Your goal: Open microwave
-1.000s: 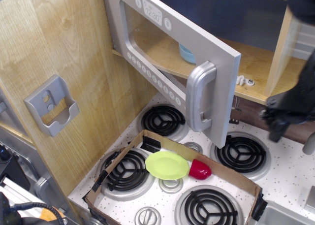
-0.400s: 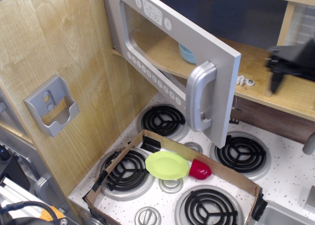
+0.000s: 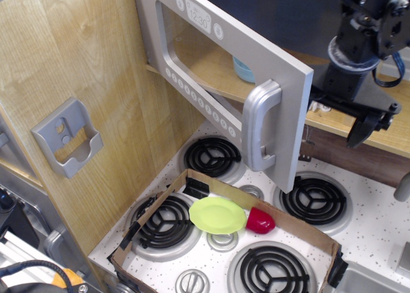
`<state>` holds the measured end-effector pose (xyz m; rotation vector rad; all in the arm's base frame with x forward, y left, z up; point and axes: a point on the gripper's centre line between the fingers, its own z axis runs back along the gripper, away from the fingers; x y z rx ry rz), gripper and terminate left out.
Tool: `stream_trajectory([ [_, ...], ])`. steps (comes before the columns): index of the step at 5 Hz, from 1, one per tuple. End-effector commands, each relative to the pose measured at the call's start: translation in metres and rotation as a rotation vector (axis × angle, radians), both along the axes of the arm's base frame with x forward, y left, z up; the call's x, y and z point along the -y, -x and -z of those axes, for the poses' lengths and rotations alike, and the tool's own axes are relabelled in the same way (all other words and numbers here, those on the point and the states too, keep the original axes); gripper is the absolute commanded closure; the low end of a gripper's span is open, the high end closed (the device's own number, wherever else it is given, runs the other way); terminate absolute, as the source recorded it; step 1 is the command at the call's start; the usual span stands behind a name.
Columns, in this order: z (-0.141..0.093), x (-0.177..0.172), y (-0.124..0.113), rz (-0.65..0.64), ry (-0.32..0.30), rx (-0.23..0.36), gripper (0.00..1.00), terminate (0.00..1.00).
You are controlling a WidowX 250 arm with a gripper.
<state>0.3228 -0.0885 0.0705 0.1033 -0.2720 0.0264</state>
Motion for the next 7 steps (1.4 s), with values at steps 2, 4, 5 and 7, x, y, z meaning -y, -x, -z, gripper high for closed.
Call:
stream_trajectory([
  [2,-0.001,-0.061,0.063,-0.138,-0.054,-0.085,0.0,0.0],
  [4,0.016,-0.114,0.097,-0.216,0.067,-0.14,0.0,0.0],
  [5,0.019,-0.128,0.102,-0.209,0.065,-0.116,0.0,0.0],
  [7,0.02,-0.136,0.102,-0.216,0.003,-0.082,0.0,0.0],
])
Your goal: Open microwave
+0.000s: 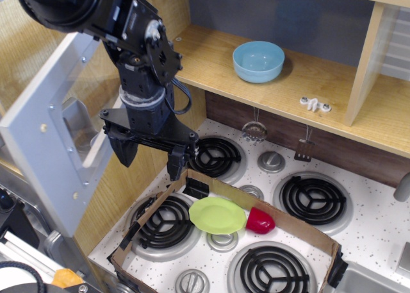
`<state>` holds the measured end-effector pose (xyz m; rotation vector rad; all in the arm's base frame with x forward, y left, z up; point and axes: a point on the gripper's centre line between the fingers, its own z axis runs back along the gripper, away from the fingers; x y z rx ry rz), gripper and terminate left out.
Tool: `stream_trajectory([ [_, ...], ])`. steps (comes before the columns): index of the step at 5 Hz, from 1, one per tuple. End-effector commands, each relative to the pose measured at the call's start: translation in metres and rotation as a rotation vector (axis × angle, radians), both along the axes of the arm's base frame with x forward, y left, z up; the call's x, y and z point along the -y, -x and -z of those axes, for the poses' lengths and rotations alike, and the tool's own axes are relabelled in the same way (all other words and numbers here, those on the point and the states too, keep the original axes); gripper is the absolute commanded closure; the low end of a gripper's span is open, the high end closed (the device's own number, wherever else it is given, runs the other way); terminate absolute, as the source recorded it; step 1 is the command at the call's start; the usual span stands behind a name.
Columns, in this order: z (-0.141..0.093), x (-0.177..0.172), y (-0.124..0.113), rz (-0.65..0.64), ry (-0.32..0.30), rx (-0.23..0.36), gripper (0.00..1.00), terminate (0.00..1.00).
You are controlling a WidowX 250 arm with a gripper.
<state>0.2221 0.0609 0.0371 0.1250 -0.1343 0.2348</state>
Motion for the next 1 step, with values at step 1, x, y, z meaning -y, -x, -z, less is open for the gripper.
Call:
stream_trajectory([
  [1,-0.0134,0.0139,0.0017,0.001,-0.011,0.043,0.0,1.0],
])
